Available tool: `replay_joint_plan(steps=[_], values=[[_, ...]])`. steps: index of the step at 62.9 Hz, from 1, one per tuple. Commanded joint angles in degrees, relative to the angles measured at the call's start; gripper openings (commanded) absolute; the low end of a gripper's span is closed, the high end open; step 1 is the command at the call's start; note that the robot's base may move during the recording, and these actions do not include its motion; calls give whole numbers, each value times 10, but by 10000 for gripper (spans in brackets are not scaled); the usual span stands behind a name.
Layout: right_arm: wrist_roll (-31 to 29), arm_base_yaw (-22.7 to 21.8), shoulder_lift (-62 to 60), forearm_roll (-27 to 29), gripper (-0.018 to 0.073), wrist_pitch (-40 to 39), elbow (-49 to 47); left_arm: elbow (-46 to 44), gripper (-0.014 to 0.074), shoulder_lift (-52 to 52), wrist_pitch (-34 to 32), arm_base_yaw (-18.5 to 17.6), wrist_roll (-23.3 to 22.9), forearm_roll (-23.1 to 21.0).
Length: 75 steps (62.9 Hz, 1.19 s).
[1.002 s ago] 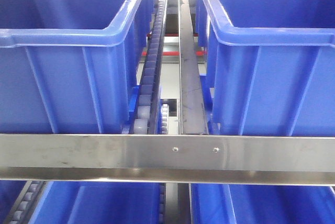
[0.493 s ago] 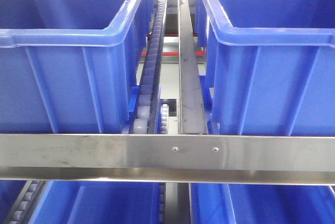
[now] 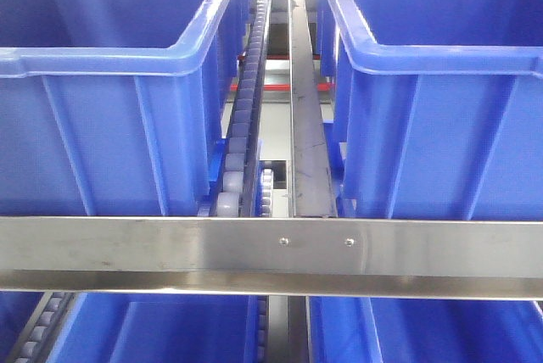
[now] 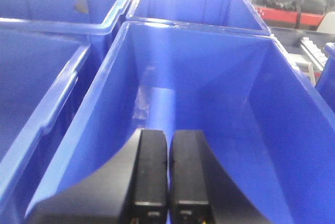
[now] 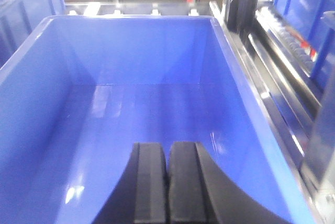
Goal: Pick and sort blue part to right shelf
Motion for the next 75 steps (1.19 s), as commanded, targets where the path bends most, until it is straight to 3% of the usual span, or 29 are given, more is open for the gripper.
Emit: replay_joint_plan(steps=[1, 50, 64, 75], values=[[-5, -3, -33, 3, 55, -58, 8, 9, 125, -31, -55, 1, -2, -9], [-5, -3, -83, 3, 55, -43, 32, 27, 125, -64, -46, 1, -2, -9], [-5, -2, -182, -78, 55, -45, 91, 27, 125, -64, -46, 1, -2, -9], [-5, -2, -271, -68, 55, -69, 171, 27, 125, -64, -46, 1, -2, -9]])
